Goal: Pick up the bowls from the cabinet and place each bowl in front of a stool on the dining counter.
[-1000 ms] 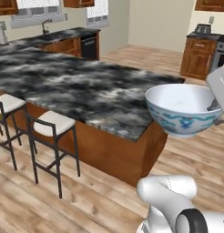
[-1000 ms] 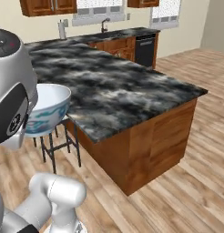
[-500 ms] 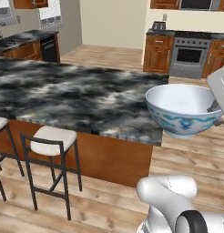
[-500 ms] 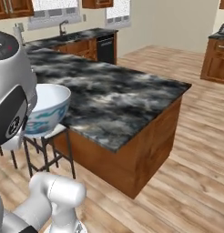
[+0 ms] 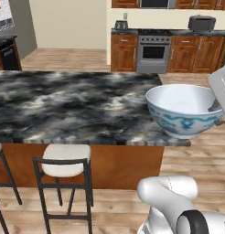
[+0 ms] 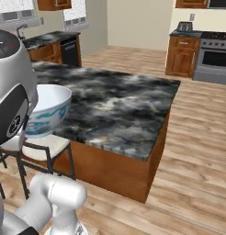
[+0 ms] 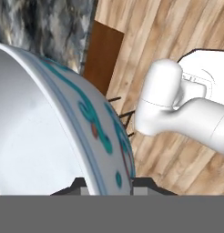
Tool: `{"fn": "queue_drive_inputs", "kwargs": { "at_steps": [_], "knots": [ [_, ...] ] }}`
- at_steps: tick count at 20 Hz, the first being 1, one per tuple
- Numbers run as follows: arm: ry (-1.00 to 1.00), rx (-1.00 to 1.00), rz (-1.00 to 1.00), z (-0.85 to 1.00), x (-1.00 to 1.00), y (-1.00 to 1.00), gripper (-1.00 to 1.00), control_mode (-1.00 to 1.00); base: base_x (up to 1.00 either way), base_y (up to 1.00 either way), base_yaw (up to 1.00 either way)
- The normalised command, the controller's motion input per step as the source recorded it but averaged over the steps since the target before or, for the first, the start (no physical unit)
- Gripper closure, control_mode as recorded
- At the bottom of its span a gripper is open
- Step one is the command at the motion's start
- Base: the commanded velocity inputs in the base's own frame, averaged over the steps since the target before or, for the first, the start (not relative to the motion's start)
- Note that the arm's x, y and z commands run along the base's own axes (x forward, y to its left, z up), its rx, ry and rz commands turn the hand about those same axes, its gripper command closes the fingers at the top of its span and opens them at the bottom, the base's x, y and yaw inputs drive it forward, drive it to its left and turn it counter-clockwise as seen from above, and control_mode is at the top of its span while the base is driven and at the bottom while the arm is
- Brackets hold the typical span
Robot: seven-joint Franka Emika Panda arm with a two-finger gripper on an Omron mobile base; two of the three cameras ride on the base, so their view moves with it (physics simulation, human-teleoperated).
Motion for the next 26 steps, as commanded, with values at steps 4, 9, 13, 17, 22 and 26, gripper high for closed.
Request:
{"fn": "queue_drive_inputs", "kwargs": {
  "at_steps": [4, 9, 13, 17, 22, 26],
  "knots": [
    [0.00, 0.00, 0.00, 0.00, 0.00, 0.00, 1.00, 1.00, 0.49, 1.00, -0.46],
    [0.00, 0.00, 0.00, 0.00, 0.00, 0.00, 1.00, 1.00, 0.29, 1.00, -0.42],
    [0.00, 0.00, 0.00, 0.00, 0.00, 0.00, 1.00, 1.00, 0.49, 0.96, -0.35],
    [0.00, 0.00, 0.00, 0.00, 0.00, 0.00, 1.00, 1.00, 0.62, 0.37, -0.22],
    [0.00, 0.00, 0.00, 0.00, 0.00, 0.00, 1.00, 1.00, 0.70, 0.00, -0.04],
    [0.01, 0.00, 0.02, -0.45, 0.97, 0.11, 1.00, -1.00, 0.00, 0.00, 0.00]
  ]
}}
